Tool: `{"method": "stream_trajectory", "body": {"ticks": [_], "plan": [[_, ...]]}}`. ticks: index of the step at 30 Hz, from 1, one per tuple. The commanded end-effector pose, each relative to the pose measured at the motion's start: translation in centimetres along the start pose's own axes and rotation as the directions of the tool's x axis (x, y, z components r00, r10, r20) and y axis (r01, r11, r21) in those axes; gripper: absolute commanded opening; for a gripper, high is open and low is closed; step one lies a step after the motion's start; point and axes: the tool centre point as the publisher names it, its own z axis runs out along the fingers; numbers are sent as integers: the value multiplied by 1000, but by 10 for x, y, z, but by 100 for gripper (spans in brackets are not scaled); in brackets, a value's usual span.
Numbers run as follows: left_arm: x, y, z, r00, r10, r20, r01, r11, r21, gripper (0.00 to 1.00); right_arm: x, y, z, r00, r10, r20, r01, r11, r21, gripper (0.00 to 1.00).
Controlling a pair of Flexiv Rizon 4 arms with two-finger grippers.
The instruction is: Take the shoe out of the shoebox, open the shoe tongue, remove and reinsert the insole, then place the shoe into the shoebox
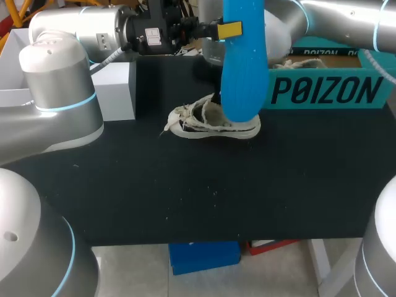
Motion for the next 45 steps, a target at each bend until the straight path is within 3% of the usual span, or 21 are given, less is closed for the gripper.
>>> {"method": "stream_trajectory", "body": {"ticks": [1,6,12,20,22,28,36,45], "plan": [[-1,1,1,1000,2,1,-2,1000,0,0,-4,-2,-30,922,382,66,-387,920,66,0],[-1,1,1,1000,2,1,-2,1000,0,0,-6,-8,-40,816,574,69,-578,814,61,0],[-1,1,1,1000,2,1,-2,1000,0,0,4,-13,-44,669,742,47,-743,666,59,0],[-1,1,1,1000,2,1,-2,1000,0,0,22,-14,-40,456,889,28,-887,453,87,0],[-1,1,1,1000,2,1,-2,1000,0,0,25,-14,-39,427,904,26,-902,424,83,0],[-1,1,1,1000,2,1,-2,1000,0,0,36,-9,-37,386,923,3,-921,385,62,0],[-1,1,1,1000,2,1,-2,1000,0,0,53,3,-24,458,889,-1,-889,458,24,0],[-1,1,1,1000,2,1,-2,1000,0,0,64,3,-14,467,884,-17,-883,467,36,0]]}}
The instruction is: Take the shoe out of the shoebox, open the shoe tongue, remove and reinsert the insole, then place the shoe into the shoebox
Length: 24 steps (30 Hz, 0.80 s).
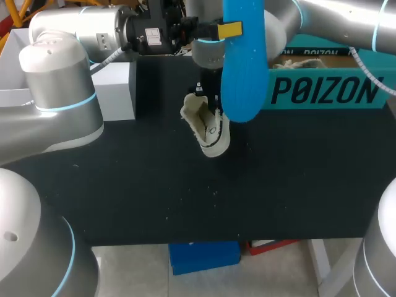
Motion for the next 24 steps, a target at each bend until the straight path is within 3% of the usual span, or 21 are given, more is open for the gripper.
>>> {"method": "stream_trajectory", "body": {"ticks": [1,14,24], "plan": [[-1,1,1,1000,2,1,-2,1000,0,0,0,-2,6,1000,15,-4,-15,1000,5,0],[-1,1,1,1000,2,1,-2,1000,0,0,0,-19,27,998,67,6,-67,998,20,0],[-1,1,1,1000,2,1,-2,1000,0,0,-17,-23,41,994,113,7,-113,993,-15,0]]}}
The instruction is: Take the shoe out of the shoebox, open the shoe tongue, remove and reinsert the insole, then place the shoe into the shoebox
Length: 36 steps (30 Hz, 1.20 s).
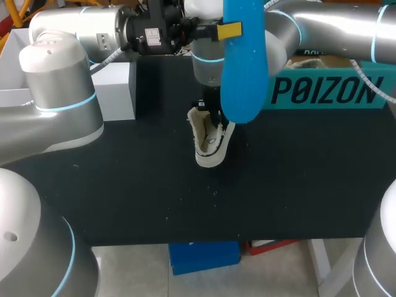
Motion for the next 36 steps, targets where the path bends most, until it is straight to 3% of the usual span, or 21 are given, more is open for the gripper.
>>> {"method": "stream_trajectory", "body": {"ticks": [1,9,10,11,12,19,26,31,34,36], "plan": [[-1,1,1,1000,2,1,-2,1000,0,0,-9,-5,7,1000,17,-24,-18,999,-29,0],[-1,1,1,1000,2,1,-2,1000,0,0,-23,-6,19,996,66,-63,-67,997,-26,2],[-1,1,1,1000,2,1,-2,1000,0,0,-23,-6,20,995,69,-67,-71,997,-24,16],[-1,1,1,1000,2,1,-2,1000,0,0,-24,-6,20,994,78,-79,-80,997,-20,37],[-1,1,1,1000,2,1,-2,1000,0,0,-25,-7,20,992,86,-91,-88,996,-14,100],[-1,1,1,1000,2,1,-2,1000,0,0,-40,-3,18,954,176,-241,-170,984,46,100],[-1,1,1,1000,2,1,-2,1000,0,0,-51,5,5,852,200,-484,-188,979,75,100],[-1,1,1,1000,2,1,-2,1000,0,0,-54,7,-14,754,106,-649,-152,988,-14,100],[-1,1,1,1000,2,1,-2,1000,0,0,-56,6,-31,645,-17,-764,-116,986,-120,100],[-1,1,1,1000,2,1,-2,1000,0,0,-56,6,-37,637,-50,-769,-106,983,-152,100]]}}
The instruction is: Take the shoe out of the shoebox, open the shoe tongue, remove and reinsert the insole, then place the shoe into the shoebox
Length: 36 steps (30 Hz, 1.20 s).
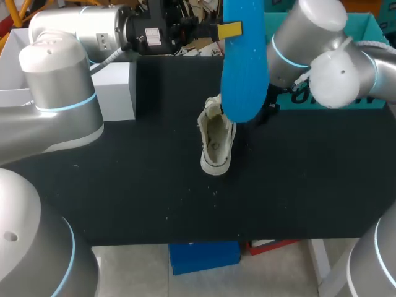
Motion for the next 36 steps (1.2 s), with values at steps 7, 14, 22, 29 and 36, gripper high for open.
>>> {"method": "stream_trajectory", "body": {"ticks": [7,14,22,29,36], "plan": [[-1,1,1,1000,2,1,-2,1000,0,0,-9,-12,-20,913,-129,-388,88,989,-120,100],[-1,1,1,1000,2,1,-2,1000,0,0,-9,-12,-20,913,-129,-388,88,989,-120,100],[-1,1,1,1000,2,1,-2,1000,0,0,-9,-11,-27,861,-90,-500,43,994,-105,100],[-1,1,1,1000,2,1,-2,1000,0,0,-5,-6,-40,770,-51,-636,11,998,-66,100],[-1,1,1,1000,2,1,-2,1000,0,0,-4,-2,-55,689,-46,-723,24,999,-41,100]]}}
